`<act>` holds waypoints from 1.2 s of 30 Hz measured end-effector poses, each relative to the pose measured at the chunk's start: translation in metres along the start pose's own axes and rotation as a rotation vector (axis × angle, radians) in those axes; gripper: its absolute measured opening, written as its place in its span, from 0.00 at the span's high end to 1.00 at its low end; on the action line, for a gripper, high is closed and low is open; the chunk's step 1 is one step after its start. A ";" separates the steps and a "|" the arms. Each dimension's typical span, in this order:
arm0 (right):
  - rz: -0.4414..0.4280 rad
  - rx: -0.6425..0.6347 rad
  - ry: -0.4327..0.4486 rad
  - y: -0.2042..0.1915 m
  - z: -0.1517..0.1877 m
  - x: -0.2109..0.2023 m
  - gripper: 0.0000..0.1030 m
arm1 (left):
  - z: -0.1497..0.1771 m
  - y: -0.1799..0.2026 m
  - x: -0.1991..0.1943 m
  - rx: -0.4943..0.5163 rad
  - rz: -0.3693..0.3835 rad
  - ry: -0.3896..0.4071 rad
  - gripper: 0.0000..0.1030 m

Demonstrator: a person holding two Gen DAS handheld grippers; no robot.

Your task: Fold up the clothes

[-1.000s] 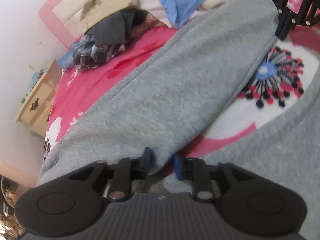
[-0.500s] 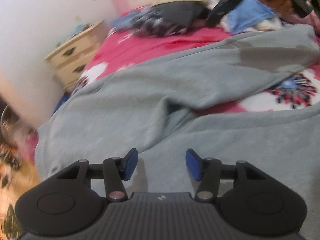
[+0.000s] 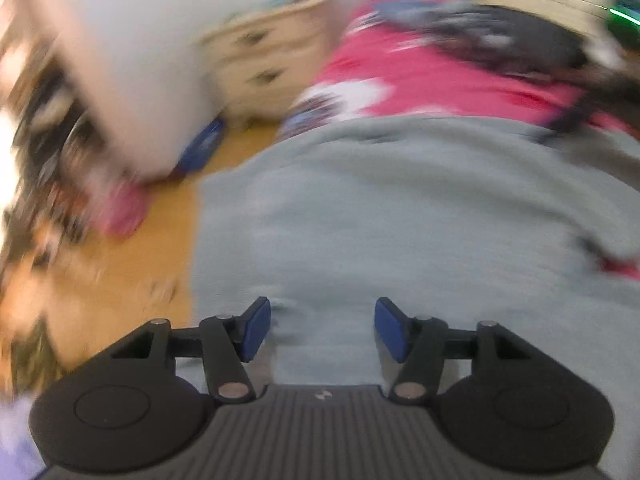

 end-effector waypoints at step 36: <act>0.446 -0.384 0.126 0.003 -0.019 -0.075 0.57 | -0.053 0.004 0.050 -0.023 -0.202 0.220 0.50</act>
Point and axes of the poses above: each gripper's, at about its wrist camera, not at the fingertips, and x roughly the way its jaws point, y to its right, z to its underside, the point moved 6 cm from there along x, roughly the way its jaws point, and after that the axes turned 9 degrees about -x, right-handed, at the moved point
